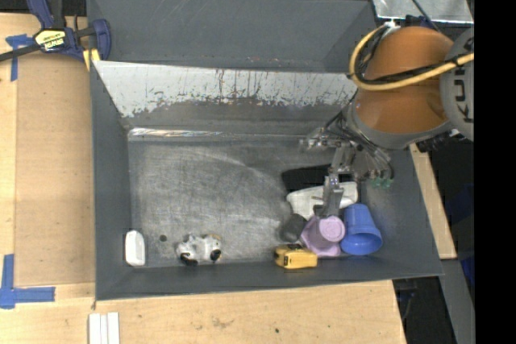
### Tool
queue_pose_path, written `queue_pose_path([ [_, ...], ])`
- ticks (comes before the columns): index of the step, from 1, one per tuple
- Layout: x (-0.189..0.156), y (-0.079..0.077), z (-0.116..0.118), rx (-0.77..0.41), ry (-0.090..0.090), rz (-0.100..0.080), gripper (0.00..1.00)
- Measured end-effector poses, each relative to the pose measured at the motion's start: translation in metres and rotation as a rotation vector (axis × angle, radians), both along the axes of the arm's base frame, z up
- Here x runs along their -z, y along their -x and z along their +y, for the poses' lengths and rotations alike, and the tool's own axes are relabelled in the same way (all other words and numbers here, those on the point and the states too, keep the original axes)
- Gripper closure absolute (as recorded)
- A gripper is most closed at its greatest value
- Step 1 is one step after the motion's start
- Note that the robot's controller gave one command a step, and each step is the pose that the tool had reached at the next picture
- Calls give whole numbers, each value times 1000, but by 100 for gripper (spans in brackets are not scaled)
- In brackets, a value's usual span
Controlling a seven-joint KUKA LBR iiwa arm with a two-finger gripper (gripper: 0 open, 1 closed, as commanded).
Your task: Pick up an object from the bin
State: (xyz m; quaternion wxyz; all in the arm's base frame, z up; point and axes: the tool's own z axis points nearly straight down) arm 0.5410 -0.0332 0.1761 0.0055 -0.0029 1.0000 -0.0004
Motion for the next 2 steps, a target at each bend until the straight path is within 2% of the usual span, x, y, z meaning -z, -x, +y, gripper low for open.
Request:
queue_pose_path([
  [1,68,4,-4,-68,1,5,0],
  [2,102,-23,-48,94,-2,2,100],
])
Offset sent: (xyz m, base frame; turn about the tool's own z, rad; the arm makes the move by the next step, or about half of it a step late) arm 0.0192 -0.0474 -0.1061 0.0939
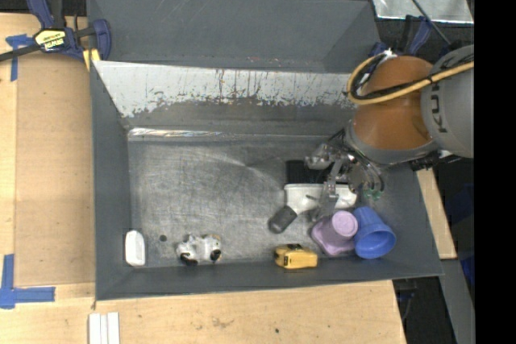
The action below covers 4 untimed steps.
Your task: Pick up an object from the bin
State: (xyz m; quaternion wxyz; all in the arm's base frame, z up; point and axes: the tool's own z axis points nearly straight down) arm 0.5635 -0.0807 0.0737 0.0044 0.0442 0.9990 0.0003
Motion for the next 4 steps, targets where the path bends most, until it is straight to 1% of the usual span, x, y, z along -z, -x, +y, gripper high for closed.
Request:
queue_pose_path([
  [1,0,0,0,0,0,0,100],
  [2,-84,-4,-5,45,0,7,100],
  [3,-84,-4,-5,45,0,7,100],
  [4,-131,2,-9,49,-1,14,100],
])
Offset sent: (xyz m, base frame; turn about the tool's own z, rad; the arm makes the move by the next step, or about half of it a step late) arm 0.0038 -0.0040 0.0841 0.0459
